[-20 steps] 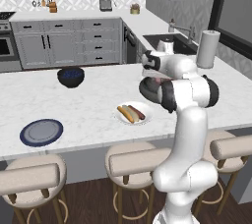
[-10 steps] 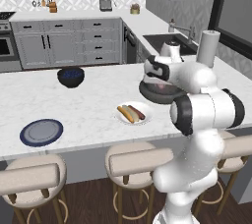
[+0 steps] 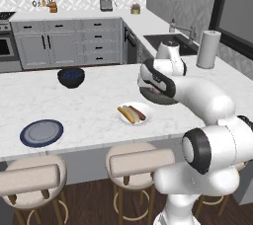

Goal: Place one bun and one sausage from the bowl on each plate.

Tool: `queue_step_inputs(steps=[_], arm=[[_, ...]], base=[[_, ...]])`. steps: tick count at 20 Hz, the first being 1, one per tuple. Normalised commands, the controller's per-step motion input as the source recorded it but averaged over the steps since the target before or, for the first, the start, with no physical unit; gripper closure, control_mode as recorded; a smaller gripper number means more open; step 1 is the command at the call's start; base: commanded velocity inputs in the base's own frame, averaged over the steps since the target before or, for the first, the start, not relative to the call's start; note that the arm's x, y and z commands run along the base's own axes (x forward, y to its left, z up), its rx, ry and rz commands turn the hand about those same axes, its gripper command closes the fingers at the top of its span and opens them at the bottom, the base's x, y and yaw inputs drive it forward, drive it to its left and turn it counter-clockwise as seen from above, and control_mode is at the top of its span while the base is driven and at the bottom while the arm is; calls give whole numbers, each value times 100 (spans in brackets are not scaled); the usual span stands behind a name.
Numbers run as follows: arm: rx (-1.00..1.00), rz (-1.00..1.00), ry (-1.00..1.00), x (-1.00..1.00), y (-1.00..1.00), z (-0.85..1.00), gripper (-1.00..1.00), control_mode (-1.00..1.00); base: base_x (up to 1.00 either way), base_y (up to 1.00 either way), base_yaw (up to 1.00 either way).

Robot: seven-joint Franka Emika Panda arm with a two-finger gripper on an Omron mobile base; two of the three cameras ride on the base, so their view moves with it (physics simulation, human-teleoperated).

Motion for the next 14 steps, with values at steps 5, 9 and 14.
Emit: queue_step_inputs(steps=[5, 9, 14], arm=[[0, 11, 2, -35, 83, 0, 100, -100], [6, 19, 7, -1, 93, 0, 100, -100], [3, 29, 16, 0, 100, -12, 100, -100]], base=[[0, 0, 0], [0, 0, 0], [0, 0, 0]])
